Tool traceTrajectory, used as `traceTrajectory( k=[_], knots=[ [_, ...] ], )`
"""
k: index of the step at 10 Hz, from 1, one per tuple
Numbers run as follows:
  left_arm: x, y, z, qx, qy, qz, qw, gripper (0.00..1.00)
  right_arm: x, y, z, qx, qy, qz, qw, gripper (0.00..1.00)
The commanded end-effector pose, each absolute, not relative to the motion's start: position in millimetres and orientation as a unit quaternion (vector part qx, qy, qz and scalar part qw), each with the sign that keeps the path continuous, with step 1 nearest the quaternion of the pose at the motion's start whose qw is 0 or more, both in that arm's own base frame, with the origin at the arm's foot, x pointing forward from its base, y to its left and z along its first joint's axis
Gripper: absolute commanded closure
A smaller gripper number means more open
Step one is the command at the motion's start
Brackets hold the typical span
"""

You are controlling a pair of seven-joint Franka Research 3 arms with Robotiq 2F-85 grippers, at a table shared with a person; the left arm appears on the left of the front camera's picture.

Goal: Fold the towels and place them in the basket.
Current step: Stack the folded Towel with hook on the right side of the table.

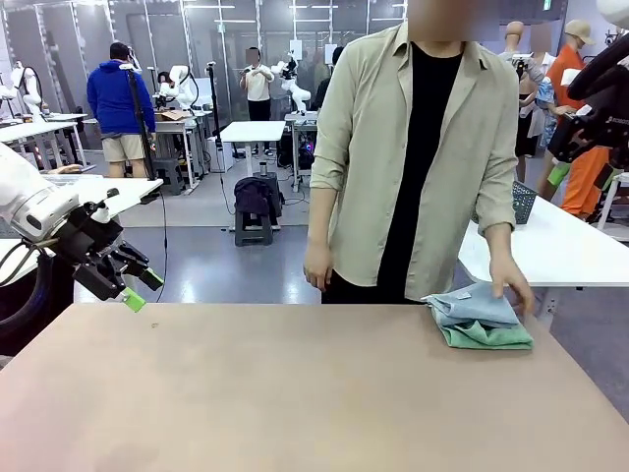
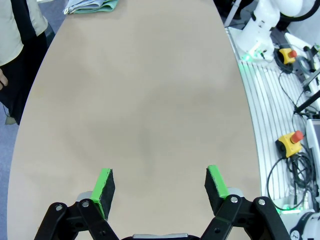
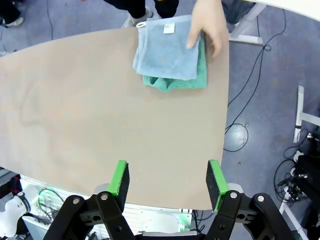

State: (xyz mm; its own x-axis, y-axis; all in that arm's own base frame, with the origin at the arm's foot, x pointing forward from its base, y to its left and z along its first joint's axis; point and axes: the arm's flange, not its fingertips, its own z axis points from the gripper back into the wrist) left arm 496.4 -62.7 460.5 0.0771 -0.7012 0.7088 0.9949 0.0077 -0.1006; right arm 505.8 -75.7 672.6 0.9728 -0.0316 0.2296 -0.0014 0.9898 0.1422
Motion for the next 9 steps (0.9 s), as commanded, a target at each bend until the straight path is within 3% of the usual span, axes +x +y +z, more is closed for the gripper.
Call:
traceTrajectory(
  k=[1,4,9],
  knots=[
    [495,-62,461,-0.301,-0.240,-0.639,0.666,0.08,506,-75,672,0.073,-0.116,-0.009,0.991,0.23],
    [496,-63,461,-0.305,-0.241,-0.635,0.668,0.08,506,-76,673,0.071,-0.116,-0.008,0.991,0.22],
    [496,19,522,-0.320,-0.261,-0.599,0.686,0.08,452,-137,730,0.152,-0.144,-0.045,0.977,0.22]
  ],
)
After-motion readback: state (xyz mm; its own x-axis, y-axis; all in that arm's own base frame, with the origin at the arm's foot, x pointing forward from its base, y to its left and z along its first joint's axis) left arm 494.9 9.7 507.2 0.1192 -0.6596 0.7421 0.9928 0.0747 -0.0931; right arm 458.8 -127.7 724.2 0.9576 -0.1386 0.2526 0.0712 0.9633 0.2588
